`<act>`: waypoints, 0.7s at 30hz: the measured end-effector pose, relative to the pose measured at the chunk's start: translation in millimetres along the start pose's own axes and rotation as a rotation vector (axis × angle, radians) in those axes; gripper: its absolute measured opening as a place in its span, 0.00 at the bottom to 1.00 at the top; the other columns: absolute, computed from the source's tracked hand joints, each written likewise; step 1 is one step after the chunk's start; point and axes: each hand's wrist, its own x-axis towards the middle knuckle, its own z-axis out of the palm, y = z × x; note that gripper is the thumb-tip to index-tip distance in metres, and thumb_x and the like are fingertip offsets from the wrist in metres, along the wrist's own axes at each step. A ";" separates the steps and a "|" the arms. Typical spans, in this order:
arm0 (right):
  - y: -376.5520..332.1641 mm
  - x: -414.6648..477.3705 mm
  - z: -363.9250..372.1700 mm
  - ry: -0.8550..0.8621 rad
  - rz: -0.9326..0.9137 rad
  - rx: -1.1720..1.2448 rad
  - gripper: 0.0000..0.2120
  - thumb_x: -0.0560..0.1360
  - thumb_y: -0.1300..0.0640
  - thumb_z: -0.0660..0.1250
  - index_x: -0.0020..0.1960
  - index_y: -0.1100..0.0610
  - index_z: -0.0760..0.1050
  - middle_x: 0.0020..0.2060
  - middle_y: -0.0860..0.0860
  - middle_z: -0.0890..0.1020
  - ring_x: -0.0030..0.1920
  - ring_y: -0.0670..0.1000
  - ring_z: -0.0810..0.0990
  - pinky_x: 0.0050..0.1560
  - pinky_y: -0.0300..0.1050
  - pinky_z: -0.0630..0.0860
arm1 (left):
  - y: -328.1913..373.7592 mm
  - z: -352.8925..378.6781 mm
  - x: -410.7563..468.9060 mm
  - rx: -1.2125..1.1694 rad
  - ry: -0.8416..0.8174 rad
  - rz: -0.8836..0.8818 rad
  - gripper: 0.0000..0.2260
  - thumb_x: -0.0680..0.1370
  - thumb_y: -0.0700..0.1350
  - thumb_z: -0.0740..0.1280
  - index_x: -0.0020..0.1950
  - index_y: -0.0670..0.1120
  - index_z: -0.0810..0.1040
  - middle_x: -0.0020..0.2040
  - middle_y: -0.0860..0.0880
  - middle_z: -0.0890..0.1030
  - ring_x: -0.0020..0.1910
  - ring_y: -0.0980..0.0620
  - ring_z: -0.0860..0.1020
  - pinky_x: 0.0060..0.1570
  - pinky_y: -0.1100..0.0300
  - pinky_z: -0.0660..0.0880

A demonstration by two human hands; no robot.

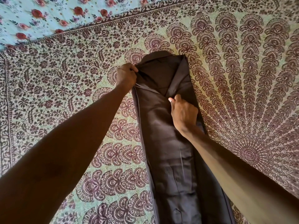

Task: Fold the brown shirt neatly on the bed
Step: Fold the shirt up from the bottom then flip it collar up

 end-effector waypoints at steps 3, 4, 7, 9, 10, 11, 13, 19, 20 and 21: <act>-1.4 -2.3 0.3 0.069 0.001 -0.012 0.13 0.80 0.48 0.60 0.45 0.56 0.73 0.34 0.53 0.81 0.33 0.57 0.81 0.31 0.45 0.66 | -3.5 4.3 -1.4 -0.020 0.005 -0.015 0.10 0.78 0.37 0.61 0.50 0.44 0.83 0.52 0.43 0.83 0.51 0.46 0.80 0.46 0.61 0.74; -1.9 -3.5 -0.8 0.084 0.005 -0.002 0.13 0.81 0.47 0.58 0.46 0.55 0.73 0.37 0.53 0.81 0.38 0.57 0.80 0.36 0.49 0.69 | -4.6 4.7 -1.8 -0.038 -0.007 -0.022 0.09 0.78 0.38 0.63 0.51 0.43 0.83 0.52 0.43 0.83 0.50 0.48 0.80 0.45 0.64 0.73; -6.3 -8.8 -7.5 0.107 -0.015 0.065 0.12 0.81 0.47 0.57 0.53 0.53 0.74 0.47 0.51 0.79 0.48 0.56 0.75 0.47 0.53 0.68 | -6.5 1.5 0.0 -0.129 -0.033 -0.033 0.06 0.75 0.38 0.69 0.51 0.44 0.82 0.49 0.44 0.83 0.47 0.50 0.80 0.46 0.65 0.74; -11.3 -12.8 -10.1 0.098 -0.097 0.103 0.11 0.79 0.48 0.60 0.57 0.52 0.74 0.51 0.52 0.77 0.52 0.57 0.74 0.50 0.53 0.67 | -5.8 -3.5 2.2 -0.198 0.041 -0.037 0.08 0.72 0.36 0.70 0.45 0.48 0.81 0.43 0.49 0.83 0.45 0.50 0.80 0.45 0.62 0.77; -13.7 -15.1 -10.5 0.089 -0.150 0.107 0.12 0.78 0.49 0.61 0.59 0.52 0.73 0.54 0.52 0.76 0.54 0.57 0.73 0.51 0.54 0.68 | -5.9 -5.7 3.4 -0.221 0.087 -0.045 0.10 0.71 0.35 0.70 0.42 0.51 0.80 0.40 0.51 0.82 0.46 0.49 0.80 0.46 0.59 0.78; -16.1 -17.4 -10.4 0.087 -0.205 0.112 0.12 0.78 0.50 0.61 0.60 0.51 0.73 0.56 0.52 0.76 0.56 0.57 0.73 0.53 0.54 0.68 | -8.0 -5.9 5.3 -0.231 0.108 -0.054 0.11 0.71 0.35 0.69 0.42 0.52 0.80 0.39 0.51 0.82 0.45 0.49 0.80 0.46 0.56 0.79; -20.5 -21.7 -9.8 0.086 -0.321 0.122 0.15 0.78 0.54 0.61 0.63 0.52 0.73 0.61 0.52 0.74 0.60 0.57 0.72 0.57 0.54 0.68 | -10.4 -4.6 4.8 -0.194 0.063 -0.062 0.09 0.72 0.35 0.69 0.48 0.47 0.80 0.44 0.48 0.82 0.42 0.52 0.79 0.44 0.58 0.78; -19.9 -25.1 -0.4 -0.036 -0.354 -0.010 0.19 0.80 0.51 0.57 0.70 0.53 0.68 0.68 0.53 0.71 0.66 0.59 0.70 0.62 0.57 0.66 | -9.8 -1.3 -10.7 -0.148 0.221 -0.019 0.12 0.76 0.38 0.67 0.59 0.42 0.73 0.56 0.44 0.76 0.50 0.52 0.72 0.47 0.60 0.70; -19.3 -24.2 -1.1 -0.030 -0.303 -0.006 0.19 0.80 0.51 0.57 0.70 0.53 0.68 0.65 0.53 0.73 0.63 0.58 0.72 0.59 0.56 0.68 | -10.2 -1.1 -14.7 -0.148 0.239 -0.056 0.12 0.77 0.39 0.66 0.60 0.42 0.72 0.58 0.44 0.75 0.52 0.52 0.71 0.49 0.59 0.69; -19.7 -22.9 -2.3 -0.019 -0.253 0.008 0.19 0.80 0.50 0.58 0.69 0.53 0.69 0.62 0.52 0.75 0.59 0.57 0.74 0.56 0.55 0.69 | -12.3 -0.3 -18.6 -0.149 0.228 -0.098 0.12 0.78 0.40 0.65 0.60 0.42 0.71 0.59 0.44 0.74 0.53 0.51 0.71 0.51 0.57 0.70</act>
